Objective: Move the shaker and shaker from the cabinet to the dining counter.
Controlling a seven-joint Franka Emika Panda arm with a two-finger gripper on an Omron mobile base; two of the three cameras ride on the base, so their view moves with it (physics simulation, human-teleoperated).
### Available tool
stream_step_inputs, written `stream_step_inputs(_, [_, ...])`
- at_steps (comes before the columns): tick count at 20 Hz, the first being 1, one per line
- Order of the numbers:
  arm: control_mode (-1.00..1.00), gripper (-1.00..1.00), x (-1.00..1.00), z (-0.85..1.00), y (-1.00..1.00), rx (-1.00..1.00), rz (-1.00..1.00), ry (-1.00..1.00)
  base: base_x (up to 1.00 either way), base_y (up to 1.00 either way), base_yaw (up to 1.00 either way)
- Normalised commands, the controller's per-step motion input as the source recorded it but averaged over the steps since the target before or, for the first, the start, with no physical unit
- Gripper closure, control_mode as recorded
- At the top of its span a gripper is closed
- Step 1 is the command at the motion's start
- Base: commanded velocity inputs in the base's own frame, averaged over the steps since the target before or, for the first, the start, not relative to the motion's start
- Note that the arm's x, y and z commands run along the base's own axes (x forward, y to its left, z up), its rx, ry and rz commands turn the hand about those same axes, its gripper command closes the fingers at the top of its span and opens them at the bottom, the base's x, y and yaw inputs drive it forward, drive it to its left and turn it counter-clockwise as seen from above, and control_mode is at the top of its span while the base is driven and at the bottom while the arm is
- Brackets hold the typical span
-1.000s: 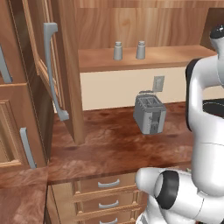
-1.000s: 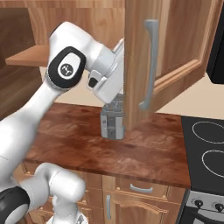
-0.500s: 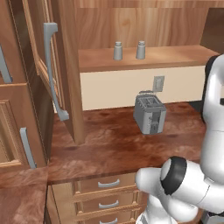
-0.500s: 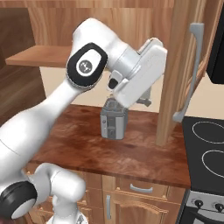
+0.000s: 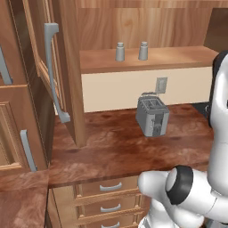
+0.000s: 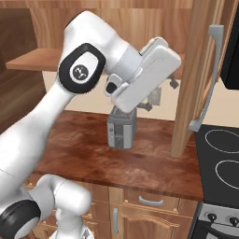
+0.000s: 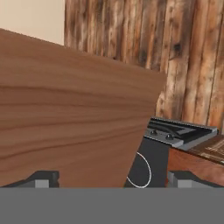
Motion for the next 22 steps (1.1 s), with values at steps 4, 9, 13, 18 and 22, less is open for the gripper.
stream_step_inputs(4, [-1.0,-1.0,-0.02,-0.07,0.76,0.0,0.18,-0.11,0.0,0.0,0.0])
stream_step_inputs(9, [-1.0,-1.0,-0.06,-0.02,0.76,-0.01,0.35,-0.01,0.0,0.0,0.0])
stream_step_inputs(13, [-1.0,-1.0,-0.14,0.0,0.62,-0.05,0.57,0.0,0.0,0.0,0.0])
stream_step_inputs(18, [-1.0,-1.0,-0.16,0.0,0.54,-0.07,0.67,0.0,0.0,0.0,0.0])
stream_step_inputs(22, [-1.0,-1.0,-0.04,0.01,0.48,-0.06,0.68,0.0,0.0,0.0,0.0])
